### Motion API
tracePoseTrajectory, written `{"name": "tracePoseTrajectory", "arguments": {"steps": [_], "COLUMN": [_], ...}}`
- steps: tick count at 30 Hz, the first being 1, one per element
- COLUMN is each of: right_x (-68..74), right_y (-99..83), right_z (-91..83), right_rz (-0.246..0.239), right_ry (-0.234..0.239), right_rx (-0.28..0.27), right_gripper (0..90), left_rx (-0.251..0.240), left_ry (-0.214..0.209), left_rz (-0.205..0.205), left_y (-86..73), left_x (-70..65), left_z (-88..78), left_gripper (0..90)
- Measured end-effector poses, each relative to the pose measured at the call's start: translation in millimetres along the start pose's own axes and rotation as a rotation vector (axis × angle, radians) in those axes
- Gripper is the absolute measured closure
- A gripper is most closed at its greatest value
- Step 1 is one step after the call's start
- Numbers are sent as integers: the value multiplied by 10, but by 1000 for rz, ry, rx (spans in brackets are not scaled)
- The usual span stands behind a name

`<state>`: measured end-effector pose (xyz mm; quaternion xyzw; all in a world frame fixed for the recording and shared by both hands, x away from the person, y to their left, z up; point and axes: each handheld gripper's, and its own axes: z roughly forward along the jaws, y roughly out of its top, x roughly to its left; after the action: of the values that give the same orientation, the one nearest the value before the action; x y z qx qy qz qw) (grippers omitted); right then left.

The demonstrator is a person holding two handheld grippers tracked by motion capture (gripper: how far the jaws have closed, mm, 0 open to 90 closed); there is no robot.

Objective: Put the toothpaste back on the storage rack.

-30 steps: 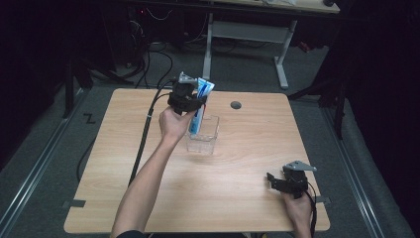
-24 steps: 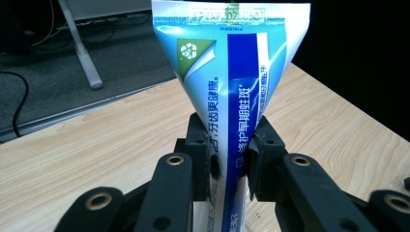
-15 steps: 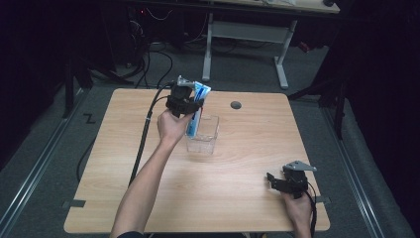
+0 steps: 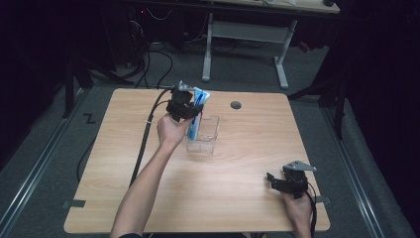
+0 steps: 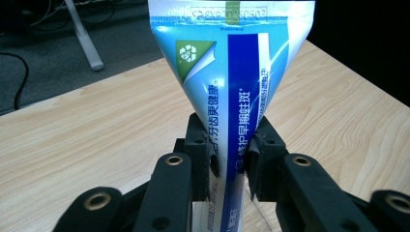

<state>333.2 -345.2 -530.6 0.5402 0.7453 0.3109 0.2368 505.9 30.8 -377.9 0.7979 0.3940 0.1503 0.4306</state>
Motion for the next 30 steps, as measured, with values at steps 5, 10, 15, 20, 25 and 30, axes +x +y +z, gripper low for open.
{"name": "tracePoseTrajectory", "arguments": {"steps": [5,10,15,20,25,30], "right_x": [0,0,0,1,0,-1], "right_y": [0,1,1,1,1,0], "right_z": [1,1,1,1,1,1], "right_rz": [0,1,0,2,0,-1], "right_ry": [1,1,1,1,1,0], "right_rx": [-1,0,-1,0,0,0], "right_gripper": [264,264,264,264,264,264], "left_rx": [16,37,46,60,67,69], "left_ry": [-3,0,0,4,5,19], "left_rz": [-4,-23,-26,-51,-56,-53], "left_y": [-63,-119,-161,-216,-242,-243], "left_x": [6,31,20,59,63,66], "left_z": [39,86,107,136,152,152], "left_gripper": [739,739,738,737,734,728]}}
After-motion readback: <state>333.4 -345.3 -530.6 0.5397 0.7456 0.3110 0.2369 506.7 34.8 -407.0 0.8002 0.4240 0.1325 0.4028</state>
